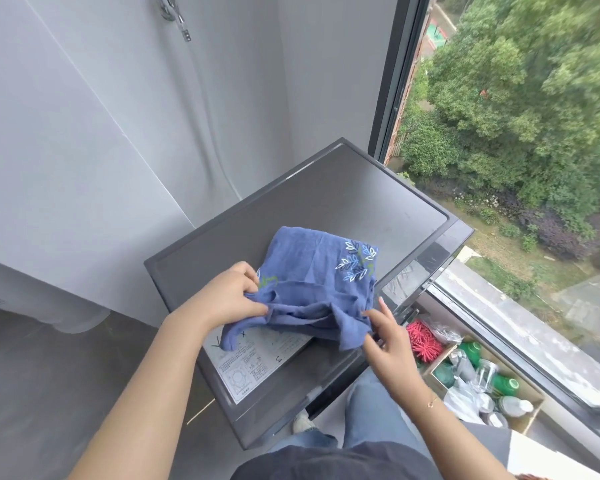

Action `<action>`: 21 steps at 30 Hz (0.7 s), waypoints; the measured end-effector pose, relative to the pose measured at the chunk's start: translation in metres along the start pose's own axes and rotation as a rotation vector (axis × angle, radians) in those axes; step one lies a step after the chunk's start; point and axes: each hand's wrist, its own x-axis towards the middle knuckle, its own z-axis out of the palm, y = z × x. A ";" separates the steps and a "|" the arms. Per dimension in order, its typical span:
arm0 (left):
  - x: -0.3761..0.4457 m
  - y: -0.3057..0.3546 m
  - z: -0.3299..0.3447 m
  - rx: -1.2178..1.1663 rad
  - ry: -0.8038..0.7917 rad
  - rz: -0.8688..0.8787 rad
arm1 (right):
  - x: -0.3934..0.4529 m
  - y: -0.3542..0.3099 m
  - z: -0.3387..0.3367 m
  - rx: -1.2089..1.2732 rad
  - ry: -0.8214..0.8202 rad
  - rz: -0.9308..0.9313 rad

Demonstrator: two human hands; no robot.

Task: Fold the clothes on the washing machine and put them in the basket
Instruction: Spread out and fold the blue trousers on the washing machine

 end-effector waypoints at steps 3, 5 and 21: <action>0.009 0.022 -0.026 -0.078 -0.240 -0.041 | 0.022 -0.022 -0.019 0.371 -0.034 0.153; 0.021 0.032 -0.041 -0.201 -0.388 -0.098 | 0.042 -0.027 -0.028 0.487 0.002 0.239; 0.068 0.032 0.056 -0.799 0.401 -0.396 | 0.127 0.034 -0.017 0.169 0.172 0.513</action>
